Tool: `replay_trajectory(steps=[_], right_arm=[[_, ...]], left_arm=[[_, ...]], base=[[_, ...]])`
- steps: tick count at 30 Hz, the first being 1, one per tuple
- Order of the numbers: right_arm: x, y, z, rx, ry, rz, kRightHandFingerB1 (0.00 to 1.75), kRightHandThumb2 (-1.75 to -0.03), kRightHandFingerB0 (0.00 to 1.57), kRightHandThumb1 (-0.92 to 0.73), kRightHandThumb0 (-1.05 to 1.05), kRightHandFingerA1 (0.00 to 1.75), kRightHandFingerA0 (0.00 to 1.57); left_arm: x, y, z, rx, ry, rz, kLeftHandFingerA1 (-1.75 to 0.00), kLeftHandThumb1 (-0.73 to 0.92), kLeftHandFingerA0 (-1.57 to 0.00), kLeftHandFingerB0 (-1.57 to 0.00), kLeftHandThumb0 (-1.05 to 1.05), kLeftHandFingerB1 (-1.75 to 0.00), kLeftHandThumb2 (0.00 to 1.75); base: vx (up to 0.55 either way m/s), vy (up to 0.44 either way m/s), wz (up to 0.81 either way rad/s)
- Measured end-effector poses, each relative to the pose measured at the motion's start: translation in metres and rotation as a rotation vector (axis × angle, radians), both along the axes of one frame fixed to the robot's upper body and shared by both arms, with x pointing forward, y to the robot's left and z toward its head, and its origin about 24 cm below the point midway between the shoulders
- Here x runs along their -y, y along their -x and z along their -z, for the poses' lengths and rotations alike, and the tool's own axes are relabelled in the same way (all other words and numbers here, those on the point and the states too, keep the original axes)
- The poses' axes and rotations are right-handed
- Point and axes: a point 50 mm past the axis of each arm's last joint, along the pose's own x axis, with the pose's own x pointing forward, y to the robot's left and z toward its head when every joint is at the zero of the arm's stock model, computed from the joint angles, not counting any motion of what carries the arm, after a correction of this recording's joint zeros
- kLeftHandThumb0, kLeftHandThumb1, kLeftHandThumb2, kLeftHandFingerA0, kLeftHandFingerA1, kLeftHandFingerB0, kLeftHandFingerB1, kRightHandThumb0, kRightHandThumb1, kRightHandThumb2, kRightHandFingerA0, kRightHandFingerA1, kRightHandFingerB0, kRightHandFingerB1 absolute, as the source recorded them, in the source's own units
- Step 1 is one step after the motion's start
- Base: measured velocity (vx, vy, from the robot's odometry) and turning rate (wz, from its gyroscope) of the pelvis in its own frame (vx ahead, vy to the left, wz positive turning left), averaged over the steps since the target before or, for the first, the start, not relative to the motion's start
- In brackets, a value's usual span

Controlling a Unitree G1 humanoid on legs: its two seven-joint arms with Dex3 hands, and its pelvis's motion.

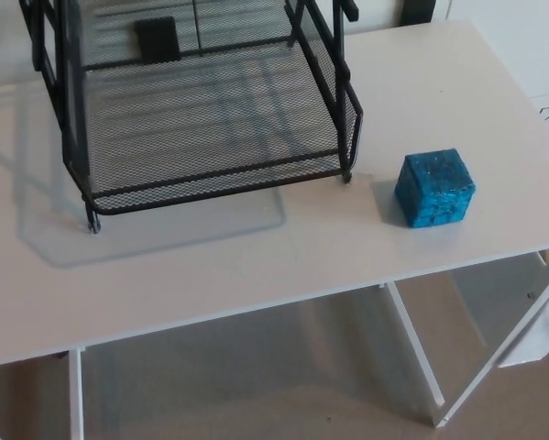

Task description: The robot walks towards a desk on which a file tray is kept in the middle and a cube is kept to its right. The robot lifts the cube using its right hand and places it on the file tray.

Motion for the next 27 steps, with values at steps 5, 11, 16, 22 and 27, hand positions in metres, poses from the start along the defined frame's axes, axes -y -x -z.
replay_trajectory(steps=[5, 11, 16, 22, 27], right_arm=[[0.004, -0.013, -0.007, 0.074, 0.011, -0.007, 0.35, -0.64, 0.00, -0.53, -1.05, 1.18, 0.02], [0.021, -0.094, -0.053, 0.377, 0.102, -0.066, 0.32, -0.77, 0.00, -0.63, -1.05, 1.66, 0.00], [0.023, -0.169, -0.107, 0.615, 0.174, -0.144, 0.47, -0.65, 0.00, -0.79, -1.05, 1.33, 0.00], [0.004, -0.242, -0.178, 0.884, 0.203, -0.233, 0.06, -0.61, 0.00, -0.66, -0.95, 0.72, 0.00], [-0.025, -0.286, -0.240, 1.051, 0.232, -0.360, 0.10, -0.87, 0.00, -0.54, -0.90, 0.04, 0.00]], left_arm=[[0.000, 0.001, 0.001, -0.001, -0.001, 0.013, -0.57, 0.75, -0.20, -0.06, -0.66, -0.48, 0.96], [0.001, -0.009, 0.000, 0.037, 0.000, 0.024, -0.62, 0.73, -0.28, -0.11, -0.65, -0.52, 0.99], [0.001, -0.023, -0.003, 0.107, -0.004, 0.010, -0.63, 0.73, -0.32, -0.15, -0.64, -0.51, 1.01], [0.002, -0.037, -0.004, 0.164, -0.004, -0.001, -0.64, 0.72, -0.34, -0.15, -0.66, -0.52, 1.01], [0.008, -0.042, -0.001, 0.184, 0.013, 0.000, -0.62, 0.74, -0.28, -0.12, -0.64, -0.52, 0.97]], base=[[0.00, 0.000, 0.00], [0.00, 0.000, 0.00], [0.00, -0.003, 0.02], [0.00, 0.000, 0.00], [0.00, 0.000, 0.00]])
